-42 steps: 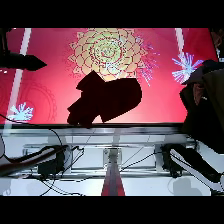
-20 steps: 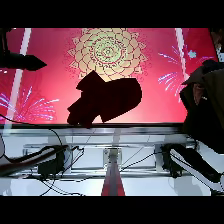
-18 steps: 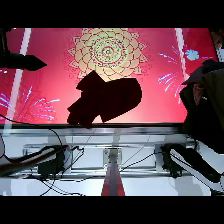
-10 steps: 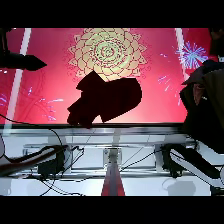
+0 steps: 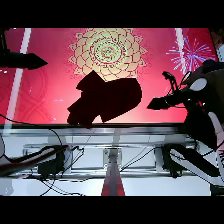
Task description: Fold the clothes and pants, and hang the long-sleeved shirts on hangers.
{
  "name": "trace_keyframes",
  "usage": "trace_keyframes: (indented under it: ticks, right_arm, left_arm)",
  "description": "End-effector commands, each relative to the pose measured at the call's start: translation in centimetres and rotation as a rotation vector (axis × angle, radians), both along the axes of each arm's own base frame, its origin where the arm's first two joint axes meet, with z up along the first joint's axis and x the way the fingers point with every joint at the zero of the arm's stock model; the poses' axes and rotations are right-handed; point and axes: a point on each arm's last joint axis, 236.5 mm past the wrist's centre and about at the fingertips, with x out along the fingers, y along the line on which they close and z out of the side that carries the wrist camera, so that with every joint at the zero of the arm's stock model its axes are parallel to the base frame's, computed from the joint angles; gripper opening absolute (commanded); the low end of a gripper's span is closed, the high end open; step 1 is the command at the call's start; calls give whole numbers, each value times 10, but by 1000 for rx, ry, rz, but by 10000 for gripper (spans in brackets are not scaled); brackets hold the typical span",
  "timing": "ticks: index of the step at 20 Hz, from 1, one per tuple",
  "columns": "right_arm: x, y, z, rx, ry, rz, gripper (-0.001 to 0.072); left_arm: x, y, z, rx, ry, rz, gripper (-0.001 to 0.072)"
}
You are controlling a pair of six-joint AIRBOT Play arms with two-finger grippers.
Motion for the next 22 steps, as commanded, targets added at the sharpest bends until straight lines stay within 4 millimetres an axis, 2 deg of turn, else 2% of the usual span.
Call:
trace_keyframes:
  ticks: [1,3,4,6,7,9,12,15,16,17,18,20,21,22]
  right_arm:
    - [6,14,-39,92,79,-322,498]
    - [14,16,-46,113,100,-365,497]
    - [16,19,-50,127,119,-386,497]
    - [13,28,-63,140,178,-392,497]
    - [10,35,-67,143,199,-366,497]
    - [16,47,-68,138,202,-315,496]
    - [37,65,-65,122,159,-245,478]
    - [51,76,-72,100,216,-246,436]
    - [54,81,-72,106,228,-228,394]
    - [59,86,-68,113,225,-207,253]
    - [65,89,-61,122,202,-186,152]
    - [79,94,-36,143,137,-105,77]
    - [88,90,-22,128,95,-57,17]
    - [98,82,-7,94,43,-13,17]
  left_arm:
    - [1,-1,1,-15,3,10,10]
    - [1,-2,2,-19,1,9,26]
    - [1,-2,2,-19,1,9,105]
    - [1,-2,2,-20,1,10,548]
    - [1,-2,2,-20,1,10,618]
    - [1,-2,2,-19,1,10,618]
    - [1,-2,2,-19,1,10,618]
    - [1,-2,2,-19,0,10,618]
    - [1,-2,2,-19,0,10,618]
    - [1,-2,2,-19,0,10,618]
    - [1,-2,2,-19,0,10,618]
    - [2,-2,2,-19,0,11,618]
    - [2,-2,2,-18,0,11,618]
    - [1,-2,2,-18,1,10,618]
